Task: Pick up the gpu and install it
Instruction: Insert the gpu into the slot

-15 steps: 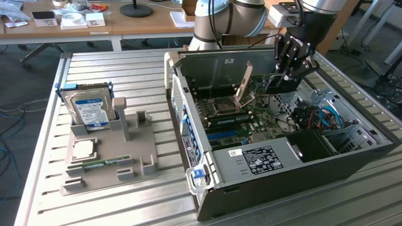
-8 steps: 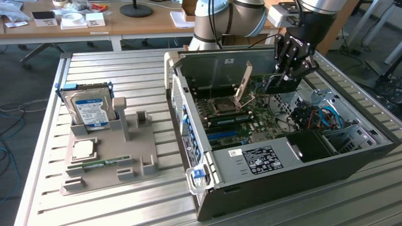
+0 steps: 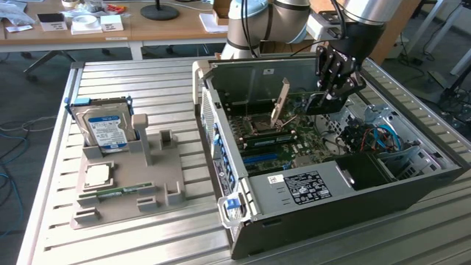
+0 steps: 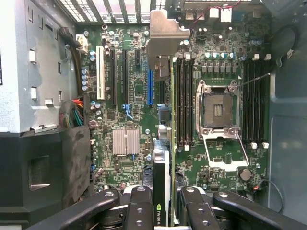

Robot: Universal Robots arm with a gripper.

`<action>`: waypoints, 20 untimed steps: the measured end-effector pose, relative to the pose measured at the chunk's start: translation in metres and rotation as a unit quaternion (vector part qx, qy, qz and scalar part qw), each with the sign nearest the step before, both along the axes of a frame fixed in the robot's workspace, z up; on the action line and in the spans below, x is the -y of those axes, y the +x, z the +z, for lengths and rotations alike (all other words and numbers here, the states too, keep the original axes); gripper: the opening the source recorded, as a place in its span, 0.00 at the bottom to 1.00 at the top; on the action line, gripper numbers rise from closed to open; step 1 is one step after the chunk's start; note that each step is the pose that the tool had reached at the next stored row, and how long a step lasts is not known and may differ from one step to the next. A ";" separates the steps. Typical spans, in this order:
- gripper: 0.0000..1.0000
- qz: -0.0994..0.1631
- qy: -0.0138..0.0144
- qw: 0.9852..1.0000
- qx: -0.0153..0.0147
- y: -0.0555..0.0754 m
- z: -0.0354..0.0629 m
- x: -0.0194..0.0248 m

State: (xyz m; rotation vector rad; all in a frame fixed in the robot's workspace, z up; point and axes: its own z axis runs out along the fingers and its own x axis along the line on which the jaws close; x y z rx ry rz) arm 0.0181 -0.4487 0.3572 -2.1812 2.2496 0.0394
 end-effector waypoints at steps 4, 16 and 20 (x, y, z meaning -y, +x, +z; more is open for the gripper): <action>0.27 0.000 0.000 1.000 0.000 0.000 0.0000 0.0000; 0.27 0.000 0.000 1.000 0.000 0.000 0.0000 0.0000; 0.27 0.000 0.000 1.000 0.000 -0.003 0.0000 0.0000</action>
